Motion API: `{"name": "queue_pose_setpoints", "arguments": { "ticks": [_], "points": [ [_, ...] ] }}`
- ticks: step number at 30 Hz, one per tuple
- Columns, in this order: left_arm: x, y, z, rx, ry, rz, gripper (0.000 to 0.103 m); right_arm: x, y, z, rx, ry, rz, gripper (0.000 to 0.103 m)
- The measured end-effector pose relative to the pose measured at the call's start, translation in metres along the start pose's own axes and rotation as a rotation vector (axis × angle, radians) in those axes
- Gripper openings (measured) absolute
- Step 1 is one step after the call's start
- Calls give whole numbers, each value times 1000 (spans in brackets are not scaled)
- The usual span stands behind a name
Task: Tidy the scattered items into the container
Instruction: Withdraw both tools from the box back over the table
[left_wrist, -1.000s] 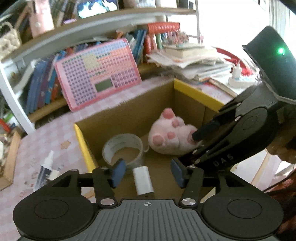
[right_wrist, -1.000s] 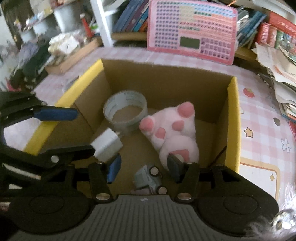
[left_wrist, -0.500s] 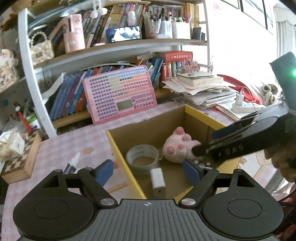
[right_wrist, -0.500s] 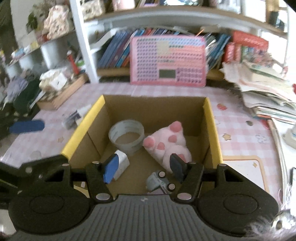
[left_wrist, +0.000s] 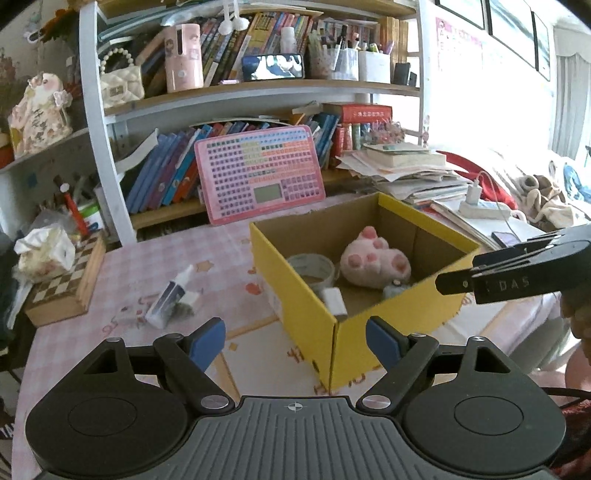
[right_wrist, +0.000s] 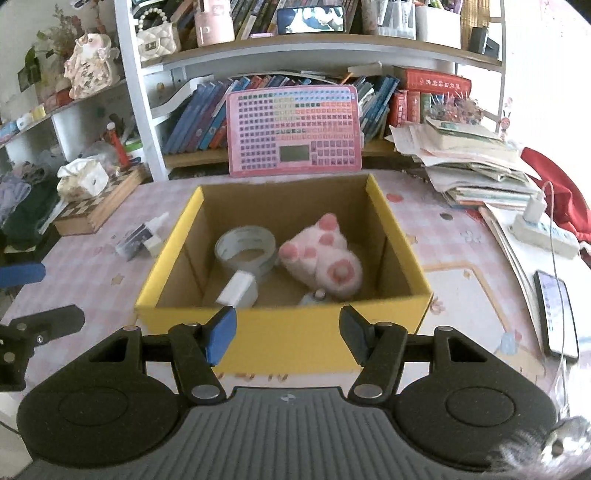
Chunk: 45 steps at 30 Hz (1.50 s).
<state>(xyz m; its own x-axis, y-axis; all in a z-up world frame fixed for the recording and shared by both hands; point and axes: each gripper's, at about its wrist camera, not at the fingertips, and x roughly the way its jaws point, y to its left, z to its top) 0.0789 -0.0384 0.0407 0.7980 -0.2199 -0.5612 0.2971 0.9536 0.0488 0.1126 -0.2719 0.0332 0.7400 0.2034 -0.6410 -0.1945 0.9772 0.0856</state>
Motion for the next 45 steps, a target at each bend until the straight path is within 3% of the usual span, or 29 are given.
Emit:
{"name": "queue_pose_setpoints", "arguments": {
  "ticks": [17, 25, 45],
  "points": [
    [-38, 18, -48, 24, 59, -43, 86, -34, 66, -46, -19, 12, -4, 61],
    [-43, 35, -68, 20, 129, -8, 86, -29, 104, -57, -76, 44, 41, 64],
    [-67, 86, -91, -66, 137, 69, 92, -7, 183, -50, -251, 84, 160, 69]
  ]
}}
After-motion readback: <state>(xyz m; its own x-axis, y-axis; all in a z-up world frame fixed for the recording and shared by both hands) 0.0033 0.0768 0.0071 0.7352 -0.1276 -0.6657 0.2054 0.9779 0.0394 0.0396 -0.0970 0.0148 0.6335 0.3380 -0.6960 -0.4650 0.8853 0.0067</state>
